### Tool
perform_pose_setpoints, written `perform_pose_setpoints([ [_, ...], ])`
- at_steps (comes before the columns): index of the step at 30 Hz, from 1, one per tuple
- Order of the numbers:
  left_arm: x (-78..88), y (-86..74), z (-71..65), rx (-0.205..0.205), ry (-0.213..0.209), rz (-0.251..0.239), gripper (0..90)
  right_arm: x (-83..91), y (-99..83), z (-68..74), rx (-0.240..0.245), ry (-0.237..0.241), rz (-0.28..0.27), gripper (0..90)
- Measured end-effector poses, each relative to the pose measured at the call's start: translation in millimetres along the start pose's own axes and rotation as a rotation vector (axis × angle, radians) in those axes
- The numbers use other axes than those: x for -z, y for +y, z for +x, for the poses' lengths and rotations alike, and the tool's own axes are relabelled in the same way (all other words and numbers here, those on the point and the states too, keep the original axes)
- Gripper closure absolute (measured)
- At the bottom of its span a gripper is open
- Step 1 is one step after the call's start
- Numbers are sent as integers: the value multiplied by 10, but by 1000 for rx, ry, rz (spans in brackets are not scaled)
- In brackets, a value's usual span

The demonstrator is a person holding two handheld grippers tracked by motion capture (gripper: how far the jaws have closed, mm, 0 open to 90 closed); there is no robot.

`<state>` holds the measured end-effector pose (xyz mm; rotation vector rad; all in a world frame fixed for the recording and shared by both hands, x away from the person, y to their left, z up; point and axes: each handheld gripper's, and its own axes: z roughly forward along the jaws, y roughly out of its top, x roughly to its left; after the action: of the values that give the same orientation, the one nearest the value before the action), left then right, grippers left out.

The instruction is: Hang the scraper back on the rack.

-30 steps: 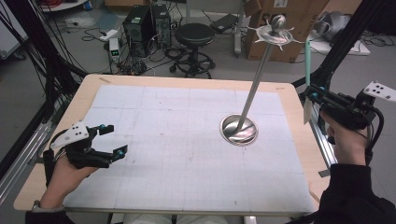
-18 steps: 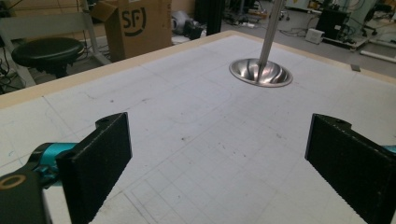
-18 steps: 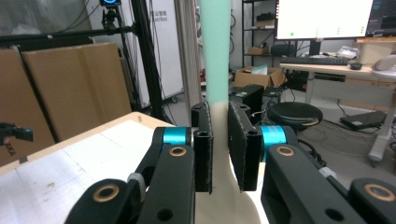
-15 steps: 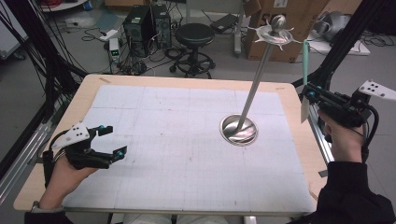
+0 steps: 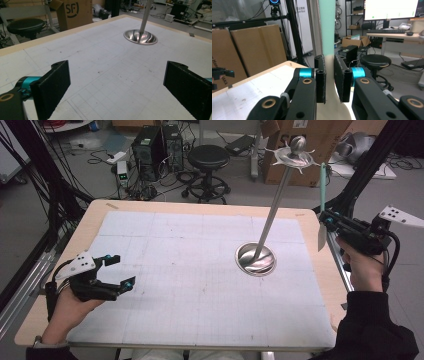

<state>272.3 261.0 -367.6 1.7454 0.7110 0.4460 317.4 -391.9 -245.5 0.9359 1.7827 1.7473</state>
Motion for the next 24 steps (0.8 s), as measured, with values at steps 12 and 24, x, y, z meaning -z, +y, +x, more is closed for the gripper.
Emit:
perform_pose_setpoints([
  [12, -7, -2, -7, 0, -1, 5, 76, -96, -45, 33, -2, 19, 16, 804],
  [24, -1, -7, 0, 2, 1, 5, 77, -212, -66, 74, 18, -7, 28, 783],
])
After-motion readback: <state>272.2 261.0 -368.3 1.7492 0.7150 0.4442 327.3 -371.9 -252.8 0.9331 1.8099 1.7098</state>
